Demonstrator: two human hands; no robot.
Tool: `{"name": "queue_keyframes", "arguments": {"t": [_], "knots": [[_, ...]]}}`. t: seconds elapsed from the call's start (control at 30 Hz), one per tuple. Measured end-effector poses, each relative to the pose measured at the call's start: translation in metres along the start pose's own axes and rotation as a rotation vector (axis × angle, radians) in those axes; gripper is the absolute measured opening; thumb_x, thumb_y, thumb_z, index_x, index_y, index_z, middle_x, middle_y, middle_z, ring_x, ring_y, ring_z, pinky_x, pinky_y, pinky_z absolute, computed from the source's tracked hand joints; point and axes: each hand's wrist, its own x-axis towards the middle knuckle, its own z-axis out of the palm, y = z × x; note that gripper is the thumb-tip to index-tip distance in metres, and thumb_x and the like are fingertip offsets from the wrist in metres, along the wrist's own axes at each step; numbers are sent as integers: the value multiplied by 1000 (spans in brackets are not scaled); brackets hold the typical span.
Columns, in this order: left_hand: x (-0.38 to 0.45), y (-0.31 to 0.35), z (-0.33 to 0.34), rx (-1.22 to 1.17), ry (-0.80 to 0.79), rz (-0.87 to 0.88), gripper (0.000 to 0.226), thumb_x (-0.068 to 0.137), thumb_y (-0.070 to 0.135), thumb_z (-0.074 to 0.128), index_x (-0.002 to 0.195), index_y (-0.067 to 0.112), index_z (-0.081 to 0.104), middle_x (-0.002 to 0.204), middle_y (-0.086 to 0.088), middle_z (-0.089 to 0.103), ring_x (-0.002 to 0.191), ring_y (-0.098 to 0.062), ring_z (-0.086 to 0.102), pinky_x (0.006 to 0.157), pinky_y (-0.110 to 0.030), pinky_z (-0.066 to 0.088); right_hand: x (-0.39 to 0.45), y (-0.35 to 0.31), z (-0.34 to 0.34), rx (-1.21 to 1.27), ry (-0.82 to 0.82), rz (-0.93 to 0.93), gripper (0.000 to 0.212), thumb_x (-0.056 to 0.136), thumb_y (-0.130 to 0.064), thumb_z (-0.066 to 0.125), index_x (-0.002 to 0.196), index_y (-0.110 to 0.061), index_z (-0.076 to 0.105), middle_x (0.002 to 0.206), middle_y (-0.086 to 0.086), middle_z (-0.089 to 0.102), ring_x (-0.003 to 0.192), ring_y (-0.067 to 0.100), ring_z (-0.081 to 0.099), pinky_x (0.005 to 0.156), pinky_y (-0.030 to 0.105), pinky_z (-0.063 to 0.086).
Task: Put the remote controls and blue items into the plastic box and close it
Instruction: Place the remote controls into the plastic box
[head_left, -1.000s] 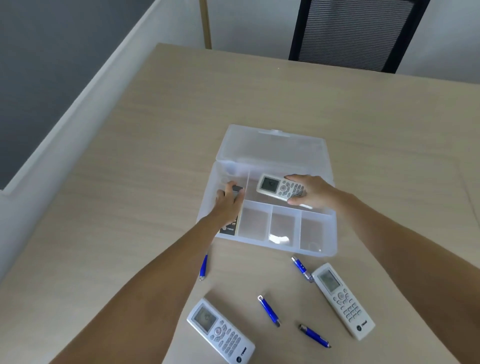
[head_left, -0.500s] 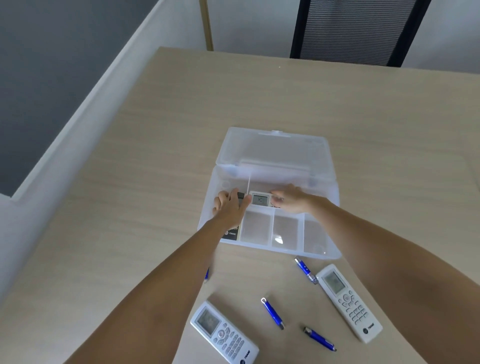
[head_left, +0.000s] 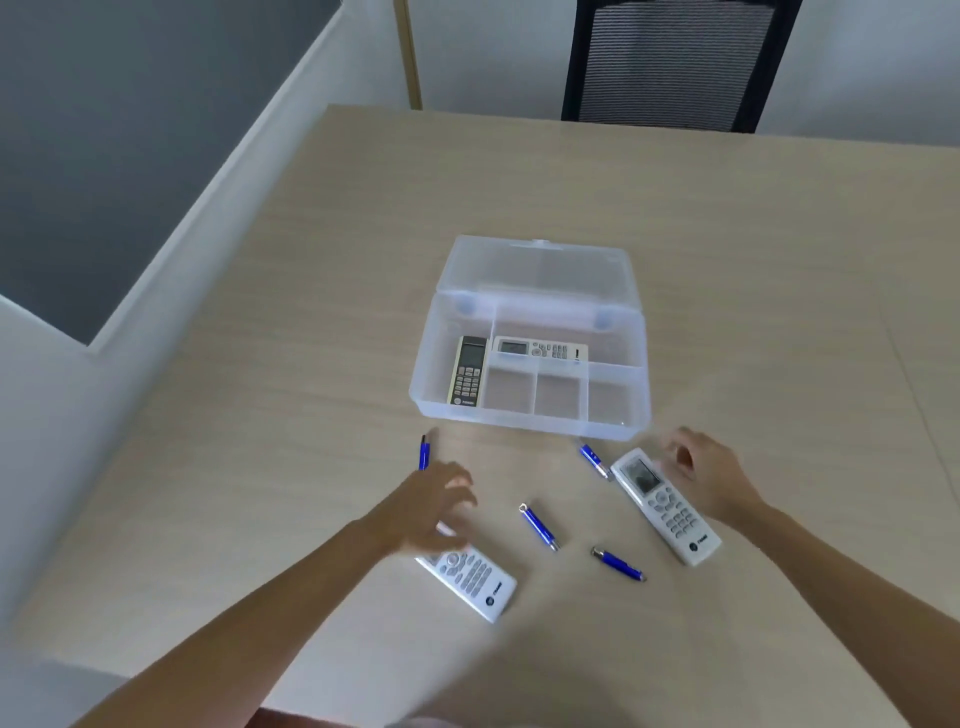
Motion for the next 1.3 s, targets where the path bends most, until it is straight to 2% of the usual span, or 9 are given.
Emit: {"name": "queue_keyframes", "arguments": {"t": [0.13,0.23,0.37,0.47,0.57,0.77,0.97,1.1,1.3], "knots": [[-22,0,36,198,-227,-1,84,57,56,75,131,30,46,137,7,39,130,-10,29,107,-28,25,-35,21,23,6,-183,166,44,71,-40,78,97,-16,51,91,2,54,85,24,54,67,28,43],[-22,1,43,345,-210,14,73,71,44,68,137,28,41,140,3,40,132,-17,34,110,-32,22,-42,19,31,-75,-210,237,71,61,-45,81,115,-16,45,105,4,48,97,28,53,78,36,49],[-11,4,35,387,-262,64,62,83,37,60,139,22,40,140,0,42,128,-20,41,108,-33,30,-42,20,35,-166,-263,357,72,69,-40,76,124,-7,43,120,15,50,108,34,53,87,38,49],[-7,7,13,161,-109,121,62,83,41,63,137,17,44,133,-1,49,113,-17,51,98,-29,44,-38,27,28,13,-243,465,62,75,-37,72,119,-2,47,115,15,53,94,28,55,68,31,48],[11,12,-18,-49,182,128,63,81,40,66,135,14,46,125,-1,53,109,-16,51,94,-32,48,-29,35,6,480,-125,642,49,81,-35,69,108,2,52,96,15,58,72,26,60,54,32,54],[84,23,-63,-640,627,-273,32,87,37,63,115,30,48,76,11,60,61,2,53,52,-5,41,40,0,-57,618,169,366,39,75,-24,78,105,-14,54,91,7,66,70,22,63,59,32,49],[146,-18,-62,-890,802,-516,24,96,38,51,103,15,52,75,3,60,70,-17,63,54,-23,47,205,-72,-41,368,-225,68,65,65,-11,84,124,-16,57,115,6,64,98,25,62,76,29,48],[140,-11,-55,-919,835,-475,17,97,36,50,103,20,53,81,-1,61,67,-15,61,60,-30,50,225,-104,-16,293,-401,96,69,68,-11,82,130,-19,53,129,3,52,108,25,57,71,27,49],[151,24,-47,-913,850,-354,15,95,40,49,99,26,53,72,8,59,60,-7,60,52,-22,50,212,-75,-21,178,-493,149,72,77,-21,75,142,-21,44,140,-2,50,123,19,51,104,31,40]]}}
